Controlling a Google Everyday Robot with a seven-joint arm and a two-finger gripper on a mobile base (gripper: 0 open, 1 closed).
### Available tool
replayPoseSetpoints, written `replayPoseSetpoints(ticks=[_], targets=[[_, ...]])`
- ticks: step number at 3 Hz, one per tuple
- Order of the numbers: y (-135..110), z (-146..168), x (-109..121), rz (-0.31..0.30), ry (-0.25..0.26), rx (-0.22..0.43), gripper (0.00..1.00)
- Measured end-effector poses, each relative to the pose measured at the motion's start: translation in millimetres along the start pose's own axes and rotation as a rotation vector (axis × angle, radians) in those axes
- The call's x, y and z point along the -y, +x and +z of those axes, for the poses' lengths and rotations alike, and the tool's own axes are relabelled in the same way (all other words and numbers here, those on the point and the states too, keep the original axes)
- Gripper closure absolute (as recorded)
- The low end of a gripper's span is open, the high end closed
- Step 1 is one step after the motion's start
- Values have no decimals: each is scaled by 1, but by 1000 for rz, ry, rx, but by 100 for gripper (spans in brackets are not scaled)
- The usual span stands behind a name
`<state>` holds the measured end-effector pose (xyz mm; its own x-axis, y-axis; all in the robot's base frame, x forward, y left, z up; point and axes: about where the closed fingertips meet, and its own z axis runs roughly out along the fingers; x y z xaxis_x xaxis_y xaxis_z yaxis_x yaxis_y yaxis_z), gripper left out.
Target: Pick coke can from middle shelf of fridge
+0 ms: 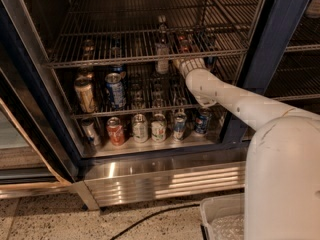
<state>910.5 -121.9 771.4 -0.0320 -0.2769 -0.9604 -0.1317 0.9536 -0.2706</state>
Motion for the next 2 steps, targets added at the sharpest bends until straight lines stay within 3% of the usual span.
replayPoseSetpoints(ticks=[1,2], targets=[[15,43,5,-28,25,-28,37],[16,49,4,-32,28,-33,37]])
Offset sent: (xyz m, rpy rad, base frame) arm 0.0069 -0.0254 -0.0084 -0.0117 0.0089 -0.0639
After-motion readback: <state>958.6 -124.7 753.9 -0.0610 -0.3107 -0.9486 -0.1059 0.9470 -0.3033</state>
